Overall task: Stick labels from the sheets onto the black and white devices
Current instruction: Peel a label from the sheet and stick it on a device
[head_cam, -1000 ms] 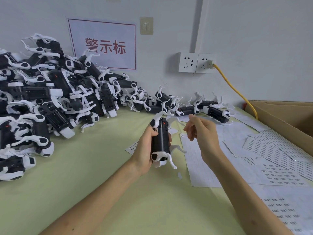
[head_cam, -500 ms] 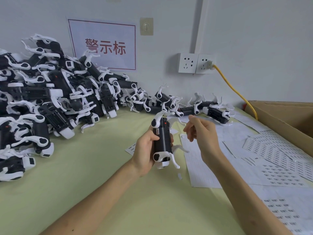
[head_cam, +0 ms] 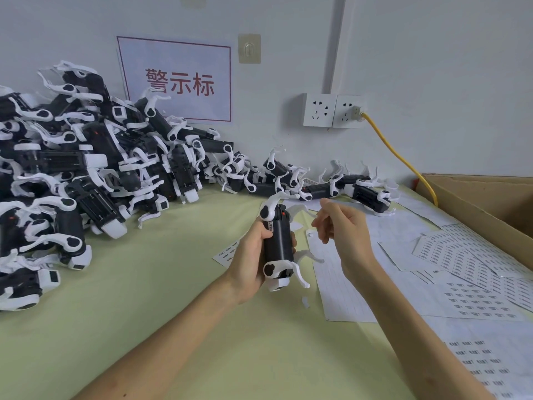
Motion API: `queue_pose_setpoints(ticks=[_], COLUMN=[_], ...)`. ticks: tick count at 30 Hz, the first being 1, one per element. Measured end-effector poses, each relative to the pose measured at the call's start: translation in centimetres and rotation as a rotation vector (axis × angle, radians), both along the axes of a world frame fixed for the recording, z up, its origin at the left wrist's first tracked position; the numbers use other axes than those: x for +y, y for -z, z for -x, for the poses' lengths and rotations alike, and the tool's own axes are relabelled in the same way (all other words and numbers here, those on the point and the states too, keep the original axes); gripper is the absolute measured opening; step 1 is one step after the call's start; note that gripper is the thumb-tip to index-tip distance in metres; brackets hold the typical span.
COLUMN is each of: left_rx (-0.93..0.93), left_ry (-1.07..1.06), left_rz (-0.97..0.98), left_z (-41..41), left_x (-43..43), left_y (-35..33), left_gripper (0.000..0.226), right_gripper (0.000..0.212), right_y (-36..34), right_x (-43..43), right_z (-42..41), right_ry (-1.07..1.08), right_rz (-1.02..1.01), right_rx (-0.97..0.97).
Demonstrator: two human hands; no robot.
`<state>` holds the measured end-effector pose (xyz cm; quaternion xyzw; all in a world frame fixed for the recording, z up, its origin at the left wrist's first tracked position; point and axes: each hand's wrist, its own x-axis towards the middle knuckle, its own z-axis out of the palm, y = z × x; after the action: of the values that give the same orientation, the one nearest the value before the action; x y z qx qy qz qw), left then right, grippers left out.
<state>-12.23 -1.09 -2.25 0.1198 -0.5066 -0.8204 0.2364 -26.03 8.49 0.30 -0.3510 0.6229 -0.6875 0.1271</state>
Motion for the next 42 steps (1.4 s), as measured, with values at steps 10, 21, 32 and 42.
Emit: queue_pose_setpoints(ticks=[10,21,32,42], left_rx=[-0.048,-0.183,-0.154,-0.136], left_ry=[0.0,0.092,-0.031,0.002], left_rz=[0.021,0.222,0.302,0.371], left_z=[0.2,0.2,0.0,0.0], left_x=[-0.3,-0.2,-0.6,-0.6], left_y=[0.1,-0.6,-0.4,-0.3], left_gripper=[0.032,0.051,0.04,0.033], right_gripper=[0.057,0.043,0.033,0.019], right_y=[0.1,-0.2,0.5,0.6], right_x=[0.0,0.4,0.6,0.6], right_z=[0.3,0.9,0.3,1.0], right_ry=[0.007,-0.235,-0.178,-0.172], right_rz=[-0.007,-0.195,-0.028,-0.013], right_rx=[-0.005,-0.016,0.375,0.385])
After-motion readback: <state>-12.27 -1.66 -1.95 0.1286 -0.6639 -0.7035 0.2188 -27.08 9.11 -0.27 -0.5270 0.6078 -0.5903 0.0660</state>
